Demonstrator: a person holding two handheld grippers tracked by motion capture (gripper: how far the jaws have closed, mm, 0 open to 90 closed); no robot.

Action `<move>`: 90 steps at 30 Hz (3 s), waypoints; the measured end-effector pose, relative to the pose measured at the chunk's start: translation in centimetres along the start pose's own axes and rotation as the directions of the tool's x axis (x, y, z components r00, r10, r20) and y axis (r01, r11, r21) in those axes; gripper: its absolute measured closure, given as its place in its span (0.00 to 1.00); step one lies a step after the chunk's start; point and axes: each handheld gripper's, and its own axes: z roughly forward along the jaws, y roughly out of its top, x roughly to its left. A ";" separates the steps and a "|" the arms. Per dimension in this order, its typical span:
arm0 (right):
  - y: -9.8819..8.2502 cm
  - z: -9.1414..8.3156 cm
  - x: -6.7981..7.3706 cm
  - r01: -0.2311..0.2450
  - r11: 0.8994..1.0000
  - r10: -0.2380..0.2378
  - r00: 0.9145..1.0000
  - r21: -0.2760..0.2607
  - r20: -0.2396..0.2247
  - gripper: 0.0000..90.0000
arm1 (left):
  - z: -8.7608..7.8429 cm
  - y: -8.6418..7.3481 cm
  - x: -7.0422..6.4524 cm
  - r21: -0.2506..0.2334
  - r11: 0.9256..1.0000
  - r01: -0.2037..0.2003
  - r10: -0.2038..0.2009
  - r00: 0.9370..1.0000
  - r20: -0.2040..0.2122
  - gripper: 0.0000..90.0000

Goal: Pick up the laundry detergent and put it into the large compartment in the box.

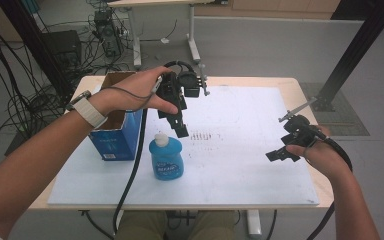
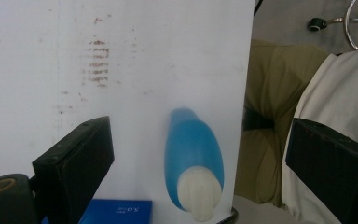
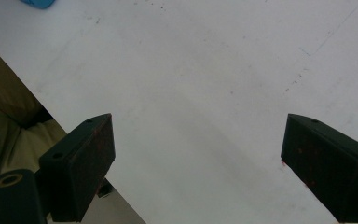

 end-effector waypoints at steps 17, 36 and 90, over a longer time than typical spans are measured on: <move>0.2 0.1 0.1 0.007 1.000 -0.007 1.000 0.003 -0.001 0.11 | 0.0 -0.9 0.1 0.005 1.000 0.006 -0.006 1.000 0.002 0.09; 0.4 0.1 0.5 0.017 1.000 -0.017 1.000 0.002 0.000 0.11 | 0.4 -1.4 0.2 0.033 0.999 0.019 -0.019 1.000 0.009 0.09; 0.3 1.2 0.3 0.016 1.000 -0.016 1.000 -0.001 -0.016 0.11 | 5.1 -1.9 -0.9 0.121 0.993 0.014 -0.011 1.000 -0.019 0.09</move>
